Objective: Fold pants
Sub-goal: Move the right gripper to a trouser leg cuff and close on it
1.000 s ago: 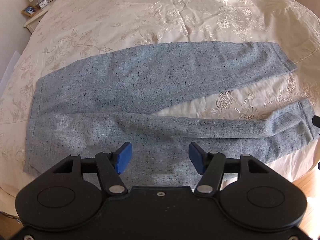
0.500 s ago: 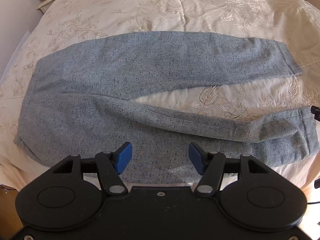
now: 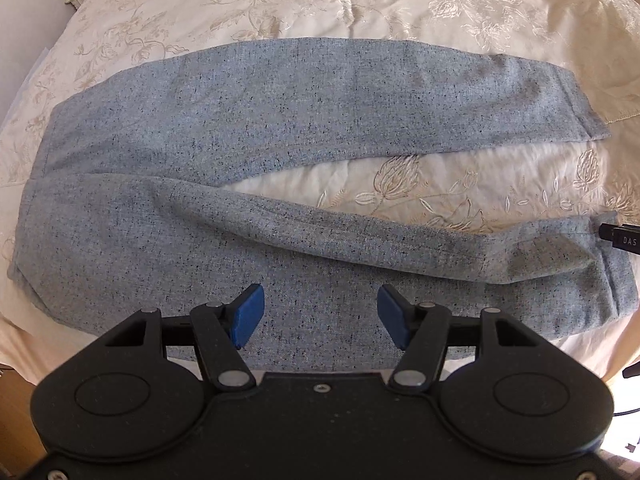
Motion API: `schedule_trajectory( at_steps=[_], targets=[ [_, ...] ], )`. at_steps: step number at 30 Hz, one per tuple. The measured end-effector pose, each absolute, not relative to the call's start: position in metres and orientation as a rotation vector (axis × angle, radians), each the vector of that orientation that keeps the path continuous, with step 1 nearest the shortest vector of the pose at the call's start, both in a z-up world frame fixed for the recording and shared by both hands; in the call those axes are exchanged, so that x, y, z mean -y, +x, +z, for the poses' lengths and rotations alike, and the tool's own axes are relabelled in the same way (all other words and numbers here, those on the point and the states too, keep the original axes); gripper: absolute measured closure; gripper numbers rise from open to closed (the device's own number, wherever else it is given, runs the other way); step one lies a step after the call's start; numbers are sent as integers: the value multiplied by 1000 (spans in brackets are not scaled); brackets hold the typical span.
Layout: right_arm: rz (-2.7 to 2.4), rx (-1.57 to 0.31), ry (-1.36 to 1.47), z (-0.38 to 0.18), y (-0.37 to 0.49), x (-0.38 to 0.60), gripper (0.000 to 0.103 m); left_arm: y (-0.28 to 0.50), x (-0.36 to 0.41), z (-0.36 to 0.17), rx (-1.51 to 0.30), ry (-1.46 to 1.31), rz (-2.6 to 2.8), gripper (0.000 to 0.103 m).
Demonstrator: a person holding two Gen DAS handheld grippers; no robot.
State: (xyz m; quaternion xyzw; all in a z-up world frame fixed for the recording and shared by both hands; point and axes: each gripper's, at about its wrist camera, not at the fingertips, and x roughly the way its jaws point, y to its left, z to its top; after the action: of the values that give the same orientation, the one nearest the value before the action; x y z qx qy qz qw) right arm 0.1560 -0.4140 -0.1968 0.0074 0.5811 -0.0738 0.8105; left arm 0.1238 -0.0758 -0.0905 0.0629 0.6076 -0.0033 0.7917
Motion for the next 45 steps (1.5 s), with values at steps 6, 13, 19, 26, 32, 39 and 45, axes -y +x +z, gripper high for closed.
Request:
schedule_trajectory(
  at_steps=[6,13,19,26,32,39,45],
  targets=[
    [-129,-1246,175,-195,158,427,94,127,78,-96,-1316,136,6,38],
    [-179,-1153,86,-177,160,430,96,133,84,-103,-1324,152,-4,38],
    [-223,-1202,105,-196,164,441,95,137,88,-111,-1336,175,-11,38],
    [-294,-1064,137,-165,136,448,75,136,93,-116,-1334,201,-45,38],
    [-320,-1090,318,-160,71,444,74,135,105,-118,-1308,248,-94,38],
    [-343,-1208,419,-190,26,417,74,130,113,-124,-1313,281,-123,38],
    [-347,-1159,401,-187,57,420,74,124,108,-124,-1297,281,-120,38]
  ],
)
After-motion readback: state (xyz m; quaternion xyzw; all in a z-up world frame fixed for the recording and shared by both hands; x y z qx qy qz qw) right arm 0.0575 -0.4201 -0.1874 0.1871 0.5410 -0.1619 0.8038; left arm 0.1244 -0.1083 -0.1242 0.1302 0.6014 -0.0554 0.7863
